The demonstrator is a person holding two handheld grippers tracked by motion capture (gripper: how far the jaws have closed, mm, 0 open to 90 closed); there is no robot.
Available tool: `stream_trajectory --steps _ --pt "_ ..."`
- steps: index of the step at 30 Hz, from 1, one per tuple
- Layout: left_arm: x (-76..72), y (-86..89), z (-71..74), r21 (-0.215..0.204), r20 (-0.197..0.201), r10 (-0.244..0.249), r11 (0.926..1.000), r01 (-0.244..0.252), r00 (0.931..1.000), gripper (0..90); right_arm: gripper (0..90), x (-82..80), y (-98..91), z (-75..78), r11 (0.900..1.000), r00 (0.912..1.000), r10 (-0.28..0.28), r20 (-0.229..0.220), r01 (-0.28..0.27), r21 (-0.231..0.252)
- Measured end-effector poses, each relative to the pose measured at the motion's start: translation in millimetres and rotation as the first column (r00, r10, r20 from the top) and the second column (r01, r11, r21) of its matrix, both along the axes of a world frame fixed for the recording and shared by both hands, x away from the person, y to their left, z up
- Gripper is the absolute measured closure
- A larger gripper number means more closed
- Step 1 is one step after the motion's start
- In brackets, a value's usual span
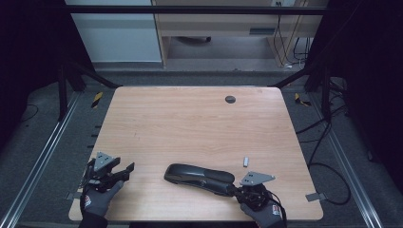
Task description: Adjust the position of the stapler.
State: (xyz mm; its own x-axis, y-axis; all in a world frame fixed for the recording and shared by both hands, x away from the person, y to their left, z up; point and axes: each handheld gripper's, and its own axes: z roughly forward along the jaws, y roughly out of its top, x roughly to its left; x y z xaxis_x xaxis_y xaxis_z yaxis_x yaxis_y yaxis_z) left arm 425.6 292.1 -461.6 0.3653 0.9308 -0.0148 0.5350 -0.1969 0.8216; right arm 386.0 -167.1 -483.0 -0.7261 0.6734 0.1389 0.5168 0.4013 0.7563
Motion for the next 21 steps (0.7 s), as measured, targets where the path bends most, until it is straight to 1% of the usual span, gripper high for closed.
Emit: stream_trajectory --steps 6,9,10,14,17,21 --pt "0.1 -0.1 -0.1 0.000 0.002 0.001 1.0000 -0.001 1.0000 36.9 90.0 -0.7 4.9 -4.2 0.9998 0.9998 0.015 -0.013 -0.015 -0.016" --pt "0.2 -0.5 0.0 0.005 0.003 0.000 1.0000 0.000 1.0000 36.4 90.0 -0.7 6.9 -6.5 0.9993 0.9995 0.021 -0.022 -0.022 -0.032" --pt "0.2 -0.6 0.0 0.005 0.002 0.001 1.0000 -0.001 1.0000 36.4 90.0 -0.4 6.9 -7.0 0.9993 0.9994 0.025 -0.025 -0.026 -0.026" --pt "0.4 -0.6 -0.4 0.006 0.001 -0.001 1.0000 0.001 1.0000 36.2 90.0 -0.9 8.0 -7.1 0.9990 0.9990 0.035 -0.027 -0.035 -0.029" --pt "0.4 -0.9 -0.3 0.008 0.000 -0.001 1.0000 0.001 1.0000 36.0 90.0 -1.0 10.2 -8.4 0.9983 0.9984 0.043 -0.036 -0.044 -0.038" --pt "0.3 -1.3 -0.4 0.009 0.001 -0.002 1.0000 0.002 1.0000 36.0 90.0 -1.2 11.5 -9.9 0.9971 0.9982 0.047 -0.037 -0.049 -0.057"
